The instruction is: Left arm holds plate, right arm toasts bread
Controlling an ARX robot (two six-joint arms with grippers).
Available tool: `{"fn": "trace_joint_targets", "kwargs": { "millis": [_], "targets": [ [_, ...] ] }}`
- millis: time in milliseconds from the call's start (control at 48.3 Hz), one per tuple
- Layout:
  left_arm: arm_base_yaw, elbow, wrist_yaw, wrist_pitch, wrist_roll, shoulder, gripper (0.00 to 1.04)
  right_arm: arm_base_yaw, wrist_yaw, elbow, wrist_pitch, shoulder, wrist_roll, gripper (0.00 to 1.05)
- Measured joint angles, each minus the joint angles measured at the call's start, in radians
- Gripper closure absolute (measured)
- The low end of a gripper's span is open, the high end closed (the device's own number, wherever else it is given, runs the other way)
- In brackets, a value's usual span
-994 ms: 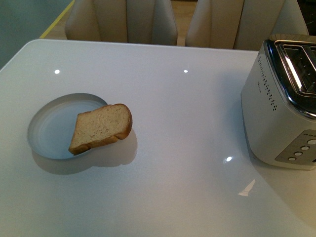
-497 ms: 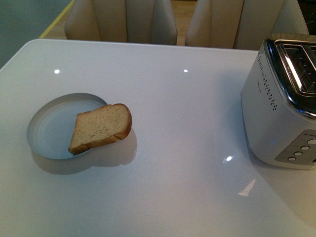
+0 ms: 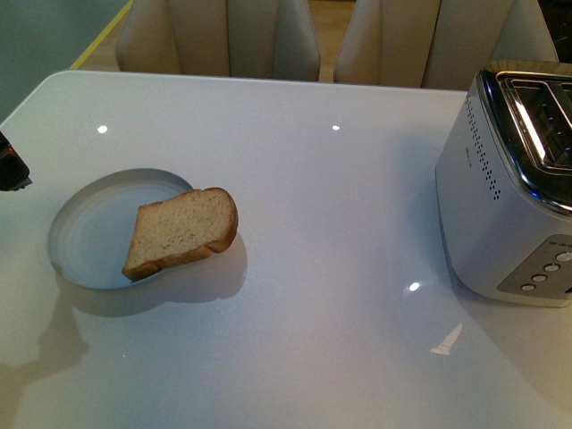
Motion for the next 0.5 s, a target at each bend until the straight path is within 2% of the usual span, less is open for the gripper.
{"fn": "trace_joint_targets", "kwargs": {
  "millis": [269,497],
  "targets": [
    [-0.051,0.157,-0.052,-0.044,-0.059,0.196,0.07,0.000,0.000,0.000,0.000,0.000,0.000,0.09],
    [-0.091,0.201,-0.071,-0.052,-0.051,0.289,0.07,0.000,0.000,0.000,0.000,0.000,0.000,0.09]
  ]
}}
